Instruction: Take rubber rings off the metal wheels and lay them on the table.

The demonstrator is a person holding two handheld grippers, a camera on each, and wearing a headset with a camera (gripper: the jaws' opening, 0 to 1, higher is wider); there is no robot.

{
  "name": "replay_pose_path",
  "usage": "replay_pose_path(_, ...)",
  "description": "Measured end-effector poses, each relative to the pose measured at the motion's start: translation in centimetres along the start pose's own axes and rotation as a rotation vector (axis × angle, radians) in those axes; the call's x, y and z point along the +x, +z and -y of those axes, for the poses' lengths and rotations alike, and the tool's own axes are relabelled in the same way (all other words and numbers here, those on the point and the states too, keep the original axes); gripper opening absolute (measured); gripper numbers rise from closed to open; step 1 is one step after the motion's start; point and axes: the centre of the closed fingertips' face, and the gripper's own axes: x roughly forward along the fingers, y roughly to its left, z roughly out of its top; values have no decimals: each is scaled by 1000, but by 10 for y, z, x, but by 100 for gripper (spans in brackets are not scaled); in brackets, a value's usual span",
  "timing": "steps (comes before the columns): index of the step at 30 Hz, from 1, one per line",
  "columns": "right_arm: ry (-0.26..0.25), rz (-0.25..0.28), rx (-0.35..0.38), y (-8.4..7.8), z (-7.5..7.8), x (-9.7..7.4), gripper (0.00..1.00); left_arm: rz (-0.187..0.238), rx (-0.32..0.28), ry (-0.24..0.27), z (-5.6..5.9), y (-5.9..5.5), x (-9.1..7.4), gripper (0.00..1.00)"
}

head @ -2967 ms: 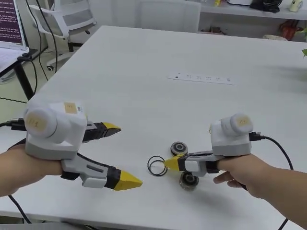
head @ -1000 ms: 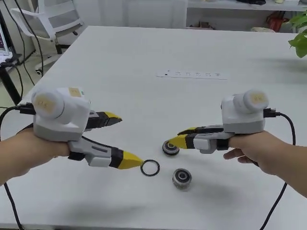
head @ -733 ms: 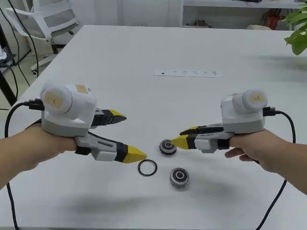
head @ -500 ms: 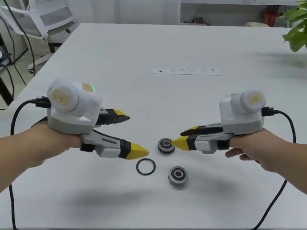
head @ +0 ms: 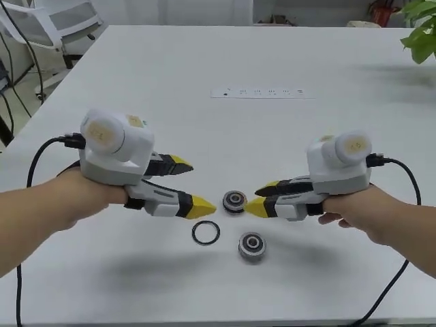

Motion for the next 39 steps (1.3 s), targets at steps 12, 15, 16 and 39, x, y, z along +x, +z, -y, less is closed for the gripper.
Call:
replay_pose_path(12,5,-13,-29,-5,3,6,24,-16,-4,-26,3,-5,17,50)
replay_pose_path(15,-2,-14,-58,-5,3,6,24,-12,-9,-28,4,-4,20,48)
replay_pose_path(16,-2,-16,-60,-5,2,6,24,-11,-10,-30,4,-3,22,47)
replay_pose_path(39,-4,-21,-89,-6,3,9,24,-29,-25,-36,4,-8,47,30)
